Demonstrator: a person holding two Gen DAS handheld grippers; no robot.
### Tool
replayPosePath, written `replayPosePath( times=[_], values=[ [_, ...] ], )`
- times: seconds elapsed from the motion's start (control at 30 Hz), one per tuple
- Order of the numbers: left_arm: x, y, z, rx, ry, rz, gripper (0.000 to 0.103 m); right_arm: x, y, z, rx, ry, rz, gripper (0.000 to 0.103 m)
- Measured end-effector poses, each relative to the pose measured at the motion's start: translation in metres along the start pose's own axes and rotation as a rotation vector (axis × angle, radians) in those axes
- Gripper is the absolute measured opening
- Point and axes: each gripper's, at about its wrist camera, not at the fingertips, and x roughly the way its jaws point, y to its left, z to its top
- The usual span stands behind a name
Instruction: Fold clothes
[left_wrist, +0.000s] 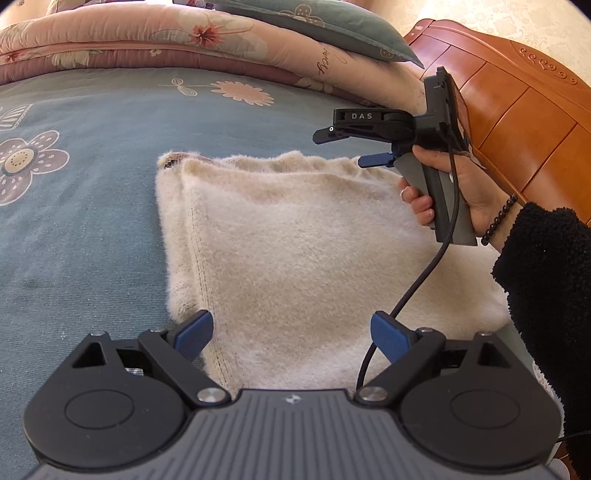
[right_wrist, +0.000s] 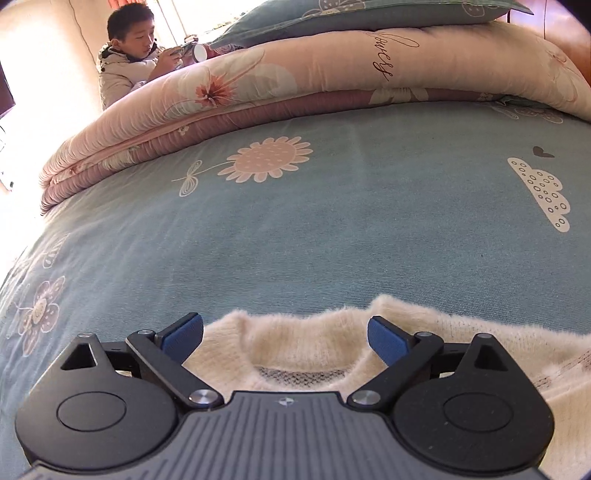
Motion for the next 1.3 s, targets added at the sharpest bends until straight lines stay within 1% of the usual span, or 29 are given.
replayPosePath(
  times=[0.03, 0.13, 0.27, 0.4, 0.5, 0.53, 0.63, 0.7, 0.73, 1.03, 1.2, 1.23, 1.3],
  values=[
    [0.0, 0.0, 0.0, 0.002, 0.0, 0.0, 0.092, 0.002, 0.003, -0.001, -0.008, 0.009, 0.012, 0.098],
    [0.001, -0.001, 0.0, 0.008, 0.004, 0.012, 0.092, 0.023, 0.0, -0.008, -0.029, 0.065, -0.031, 0.097],
    [-0.002, 0.001, 0.0, -0.003, 0.0, -0.004, 0.092, 0.027, -0.001, -0.009, -0.024, 0.036, -0.03, 0.099],
    [-0.004, 0.001, 0.0, -0.001, -0.004, -0.006, 0.092, 0.009, 0.004, -0.004, 0.003, -0.016, 0.039, 0.098],
    [-0.004, -0.001, 0.001, 0.004, -0.006, -0.014, 0.092, 0.007, 0.006, -0.003, 0.033, 0.008, 0.079, 0.098],
    [-0.005, -0.002, 0.001, 0.005, -0.008, -0.018, 0.092, 0.008, 0.01, -0.004, 0.025, 0.028, 0.106, 0.098],
    [-0.009, -0.003, 0.002, 0.008, -0.018, -0.04, 0.092, 0.012, 0.021, -0.008, -0.018, 0.081, 0.184, 0.098],
    [-0.012, -0.005, 0.004, 0.012, -0.027, -0.063, 0.092, 0.016, 0.035, -0.014, -0.076, 0.101, 0.213, 0.098],
    [-0.013, -0.006, 0.005, 0.013, -0.032, -0.074, 0.092, 0.018, 0.041, -0.016, -0.104, 0.104, 0.214, 0.098],
    [-0.025, -0.01, 0.005, 0.011, -0.06, -0.127, 0.092, 0.034, 0.069, -0.018, -0.172, 0.098, 0.179, 0.098],
    [-0.03, -0.009, 0.006, 0.008, -0.071, -0.131, 0.092, 0.043, 0.085, -0.02, -0.208, 0.093, 0.161, 0.098],
    [-0.032, -0.009, 0.006, 0.004, -0.075, -0.134, 0.092, 0.04, 0.087, -0.018, -0.206, 0.08, 0.167, 0.098],
    [-0.038, -0.008, 0.007, -0.003, -0.087, -0.142, 0.092, 0.033, 0.092, -0.015, -0.198, 0.063, 0.213, 0.098]
  ],
)
